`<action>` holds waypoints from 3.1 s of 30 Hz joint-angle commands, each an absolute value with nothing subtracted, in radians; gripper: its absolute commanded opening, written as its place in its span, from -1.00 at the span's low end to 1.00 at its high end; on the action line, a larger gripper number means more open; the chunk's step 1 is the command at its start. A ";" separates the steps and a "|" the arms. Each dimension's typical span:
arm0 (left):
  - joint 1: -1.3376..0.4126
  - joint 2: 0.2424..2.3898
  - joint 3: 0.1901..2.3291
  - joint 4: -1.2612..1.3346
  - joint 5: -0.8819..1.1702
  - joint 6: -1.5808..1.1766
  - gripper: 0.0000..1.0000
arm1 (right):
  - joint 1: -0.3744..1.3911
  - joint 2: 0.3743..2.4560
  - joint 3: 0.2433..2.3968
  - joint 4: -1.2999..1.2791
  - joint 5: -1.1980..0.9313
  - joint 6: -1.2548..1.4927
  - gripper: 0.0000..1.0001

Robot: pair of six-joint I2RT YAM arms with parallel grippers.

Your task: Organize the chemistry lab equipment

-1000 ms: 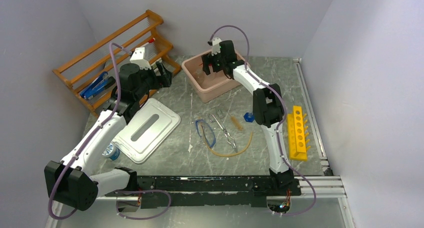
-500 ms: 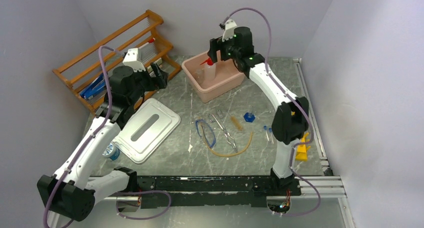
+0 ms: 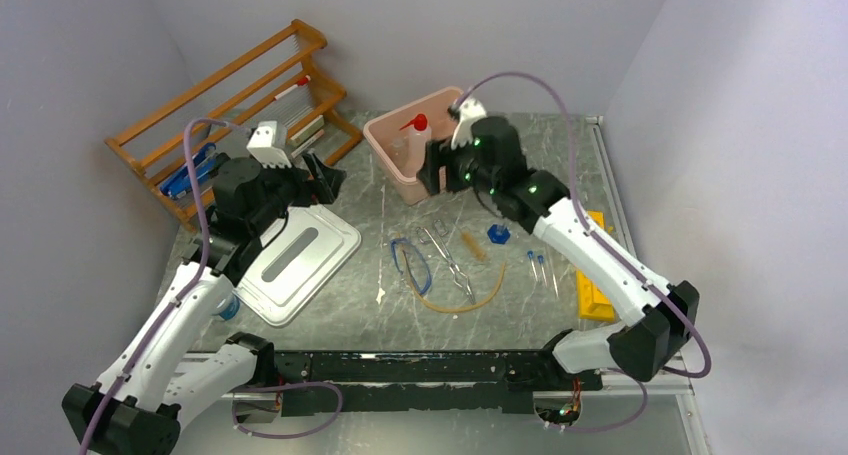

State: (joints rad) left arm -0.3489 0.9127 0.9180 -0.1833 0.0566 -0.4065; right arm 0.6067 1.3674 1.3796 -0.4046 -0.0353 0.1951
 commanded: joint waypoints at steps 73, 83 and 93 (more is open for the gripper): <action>-0.433 1.012 0.887 -0.134 0.160 -0.602 0.91 | 0.598 1.463 1.292 -0.102 -0.123 0.536 -0.26; -0.433 1.060 0.917 -0.112 0.151 -0.556 0.91 | 0.528 1.619 1.437 -0.087 0.056 0.620 -0.34; -0.433 1.146 0.918 -0.200 0.120 -0.508 0.88 | 0.571 1.536 1.306 -0.159 -0.097 0.350 0.11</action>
